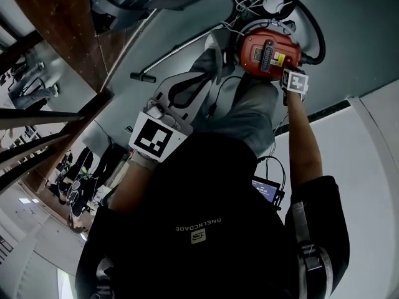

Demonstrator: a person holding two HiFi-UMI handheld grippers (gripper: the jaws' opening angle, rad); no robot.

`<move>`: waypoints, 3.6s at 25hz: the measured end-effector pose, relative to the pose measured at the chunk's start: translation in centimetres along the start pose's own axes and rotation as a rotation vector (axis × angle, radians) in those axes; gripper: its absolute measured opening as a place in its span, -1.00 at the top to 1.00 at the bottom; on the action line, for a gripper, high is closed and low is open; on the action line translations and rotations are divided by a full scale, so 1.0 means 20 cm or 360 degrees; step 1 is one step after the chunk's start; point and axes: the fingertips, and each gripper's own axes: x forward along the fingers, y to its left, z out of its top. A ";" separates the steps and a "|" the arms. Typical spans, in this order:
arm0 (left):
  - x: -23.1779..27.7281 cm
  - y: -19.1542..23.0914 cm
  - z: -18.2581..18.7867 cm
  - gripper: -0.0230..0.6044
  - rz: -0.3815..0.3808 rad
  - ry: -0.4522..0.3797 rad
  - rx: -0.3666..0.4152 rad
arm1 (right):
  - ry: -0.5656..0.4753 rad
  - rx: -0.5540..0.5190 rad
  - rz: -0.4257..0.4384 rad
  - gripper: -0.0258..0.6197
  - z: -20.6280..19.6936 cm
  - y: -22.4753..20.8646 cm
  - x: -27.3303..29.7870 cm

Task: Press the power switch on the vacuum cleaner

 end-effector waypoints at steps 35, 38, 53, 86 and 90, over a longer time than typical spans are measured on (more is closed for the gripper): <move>-0.30 -0.01 0.46 0.87 -0.0128 -0.0190 0.0143 | -0.1050 -0.0110 -0.0010 0.83 0.71 0.40 -1.69; -0.32 -0.03 0.55 0.87 -0.0162 -0.0245 0.0167 | -0.1189 -0.0148 -0.0023 0.83 0.77 0.48 -1.96; -0.44 -0.24 1.18 0.87 -0.0371 -0.0549 0.0344 | -0.1806 -0.0233 -0.0128 0.83 0.83 0.73 -3.15; -0.39 -0.53 1.48 0.87 -0.0661 -0.0662 0.0524 | -0.2109 -0.0157 -0.0271 0.83 0.71 0.74 -3.54; -0.38 -0.52 1.47 0.87 -0.0662 -0.0656 0.0520 | -0.2096 -0.0156 -0.0267 0.83 0.73 0.74 -3.52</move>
